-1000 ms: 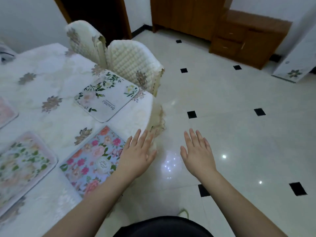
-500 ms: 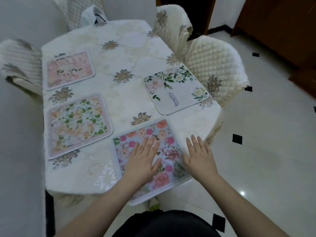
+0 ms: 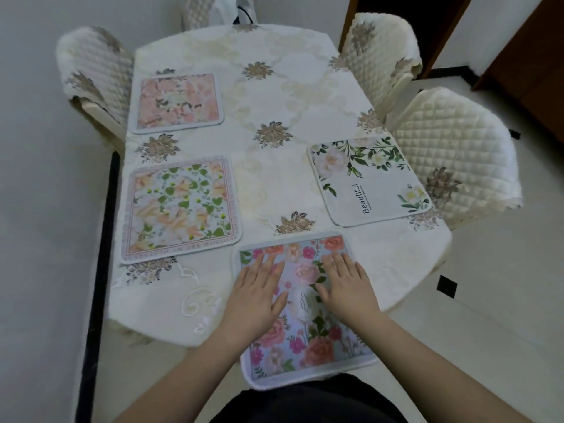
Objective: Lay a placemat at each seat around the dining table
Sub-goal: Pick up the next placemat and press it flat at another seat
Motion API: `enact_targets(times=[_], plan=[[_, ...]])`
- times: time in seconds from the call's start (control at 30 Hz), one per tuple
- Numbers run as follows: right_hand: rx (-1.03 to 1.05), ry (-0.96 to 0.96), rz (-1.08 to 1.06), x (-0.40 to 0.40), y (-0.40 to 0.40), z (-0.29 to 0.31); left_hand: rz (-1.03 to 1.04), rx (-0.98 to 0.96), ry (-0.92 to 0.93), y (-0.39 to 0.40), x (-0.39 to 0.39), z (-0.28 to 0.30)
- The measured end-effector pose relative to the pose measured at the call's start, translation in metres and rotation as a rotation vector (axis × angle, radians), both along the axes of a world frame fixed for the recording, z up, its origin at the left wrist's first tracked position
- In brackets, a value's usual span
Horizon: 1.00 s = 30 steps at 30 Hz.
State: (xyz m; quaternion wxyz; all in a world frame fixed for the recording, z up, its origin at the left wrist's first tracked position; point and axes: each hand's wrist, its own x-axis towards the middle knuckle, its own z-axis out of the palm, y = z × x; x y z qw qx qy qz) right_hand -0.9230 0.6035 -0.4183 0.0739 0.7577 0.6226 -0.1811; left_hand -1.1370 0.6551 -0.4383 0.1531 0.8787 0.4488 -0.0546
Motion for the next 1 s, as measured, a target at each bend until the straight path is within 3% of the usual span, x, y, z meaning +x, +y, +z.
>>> enact_targets(times=[0.23, 0.47, 0.63, 0.8, 1.0], plan=[[-0.019, 0.034, 0.151, 0.004, 0.011, -0.031, 0.138, 0.013, 0.050, -0.013, -0.011, -0.033], [-0.034, 0.067, 0.228, 0.053, -0.011, -0.054, 0.313, -0.093, 0.064, -0.040, -0.008, -0.053], [-0.040, 0.124, 0.230, 0.080, -0.025, -0.057, 0.396, -0.105, 0.069, -0.053, -0.011, -0.049], [-0.033, 0.131, 0.151, 0.079, -0.032, -0.061, 0.573, -0.235, 0.145, -0.054, 0.006, -0.040], [0.005, 0.114, 0.149, 0.075, -0.034, -0.062, 0.626, -0.201, 0.190, -0.054, 0.015, -0.035]])
